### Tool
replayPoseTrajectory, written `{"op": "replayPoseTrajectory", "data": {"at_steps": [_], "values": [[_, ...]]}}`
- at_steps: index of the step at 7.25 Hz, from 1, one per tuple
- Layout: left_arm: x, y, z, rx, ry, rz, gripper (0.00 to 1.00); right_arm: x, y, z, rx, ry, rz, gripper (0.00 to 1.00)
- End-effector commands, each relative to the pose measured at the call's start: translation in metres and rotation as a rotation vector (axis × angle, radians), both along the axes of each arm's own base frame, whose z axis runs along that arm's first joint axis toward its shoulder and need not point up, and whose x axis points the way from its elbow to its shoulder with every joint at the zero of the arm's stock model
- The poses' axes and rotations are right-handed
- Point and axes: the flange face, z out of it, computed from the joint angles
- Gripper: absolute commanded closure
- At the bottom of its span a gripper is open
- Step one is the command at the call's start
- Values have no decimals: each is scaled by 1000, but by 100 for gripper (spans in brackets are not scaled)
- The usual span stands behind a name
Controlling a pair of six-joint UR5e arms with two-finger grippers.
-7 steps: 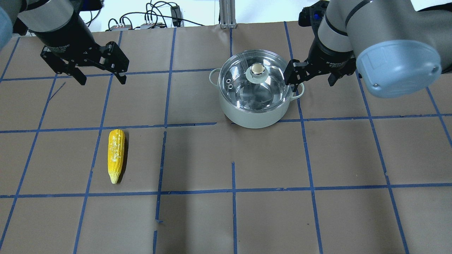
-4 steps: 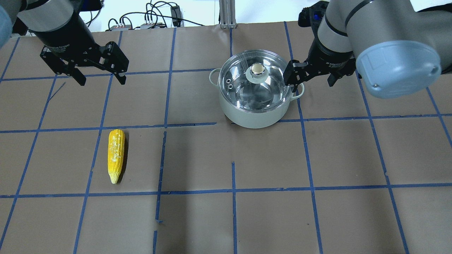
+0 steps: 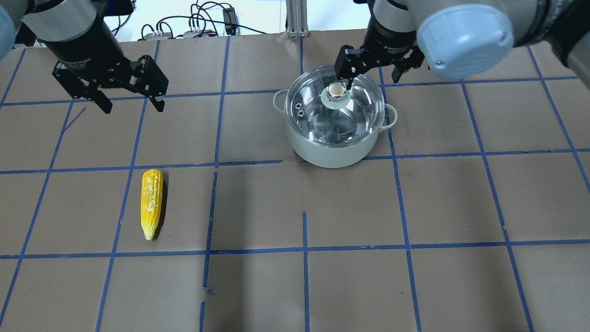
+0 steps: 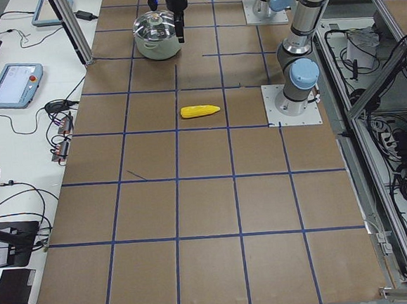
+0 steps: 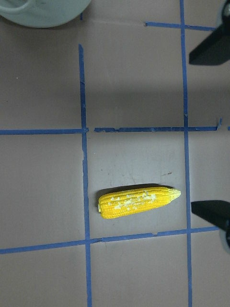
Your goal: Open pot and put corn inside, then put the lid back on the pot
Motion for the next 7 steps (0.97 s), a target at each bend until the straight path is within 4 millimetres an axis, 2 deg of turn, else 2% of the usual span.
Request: {"op": "replayPoseTrajectory", "data": {"at_steps": [1, 6, 7], "values": [[1, 0, -1, 1, 0, 3, 0, 65, -43, -30, 7, 9, 45, 0], [0, 1, -2, 4, -1, 1, 0, 61, -47, -35, 21, 10, 44, 0], [1, 1, -2, 4, 0, 3, 0, 60, -46, -41, 32, 13, 43, 0]]}}
